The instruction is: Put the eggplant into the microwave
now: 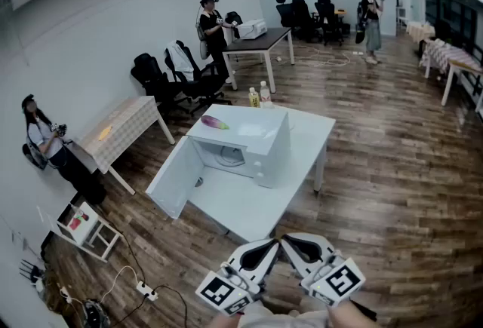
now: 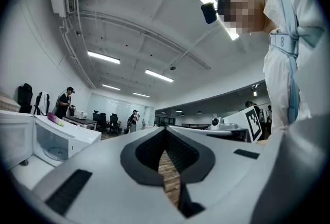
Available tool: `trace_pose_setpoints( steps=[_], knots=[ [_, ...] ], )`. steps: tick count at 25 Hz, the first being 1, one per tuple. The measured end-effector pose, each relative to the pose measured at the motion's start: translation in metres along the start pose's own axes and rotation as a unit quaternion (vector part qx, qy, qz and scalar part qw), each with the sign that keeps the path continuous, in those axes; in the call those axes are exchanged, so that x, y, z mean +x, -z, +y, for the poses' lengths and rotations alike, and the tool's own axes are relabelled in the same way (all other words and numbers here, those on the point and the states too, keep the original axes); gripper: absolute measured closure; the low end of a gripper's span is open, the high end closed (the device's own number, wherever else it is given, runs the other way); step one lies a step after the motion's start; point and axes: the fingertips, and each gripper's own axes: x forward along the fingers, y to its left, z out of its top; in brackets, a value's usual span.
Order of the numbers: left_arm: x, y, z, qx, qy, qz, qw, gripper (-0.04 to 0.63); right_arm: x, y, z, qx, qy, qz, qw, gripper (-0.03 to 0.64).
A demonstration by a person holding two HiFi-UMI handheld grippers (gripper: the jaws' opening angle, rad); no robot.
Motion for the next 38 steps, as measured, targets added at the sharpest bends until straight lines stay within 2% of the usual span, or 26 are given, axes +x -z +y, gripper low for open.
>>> trace_pose_setpoints(
  steps=[11,20,23,26,28,29,30,35,38],
  knots=[
    [0.015,0.004,-0.009,-0.002,0.03,0.011,0.9995,0.594,-0.013,-0.001,-0.012,0.0,0.026,0.005,1.0,0.584],
    [0.015,0.008,-0.001,-0.005,0.027,0.017,0.9995,0.594,-0.008,-0.008,-0.009,0.018,0.007,-0.013,1.0,0.581],
    [0.014,0.009,0.006,0.013,0.03,0.025,0.9992,0.594,-0.002,-0.001,-0.007,-0.019,-0.004,0.016,1.0,0.58],
    [0.001,0.015,0.014,0.059,0.034,0.043,0.9967,0.592,0.002,0.008,-0.002,-0.057,-0.025,0.044,0.997,0.58],
    [-0.008,0.015,0.021,0.086,0.024,0.05,0.9947,0.581,0.003,0.011,0.0,-0.06,-0.033,0.054,0.996,0.58],
    [-0.012,0.013,0.026,0.092,0.017,0.05,0.9943,0.555,0.004,0.012,0.001,-0.055,-0.037,0.057,0.996,0.58],
    [-0.016,0.012,0.031,0.094,0.01,0.049,0.9943,0.535,0.004,0.013,0.0,-0.048,-0.04,0.059,0.996,0.58],
    [-0.023,-0.003,0.068,0.097,0.001,0.035,0.9947,0.532,0.028,0.011,-0.011,-0.021,-0.056,0.047,0.997,0.58],
    [-0.033,0.001,0.077,0.079,0.002,0.039,0.9961,0.532,0.035,0.022,-0.01,-0.027,-0.068,0.07,0.995,0.58]
  ],
)
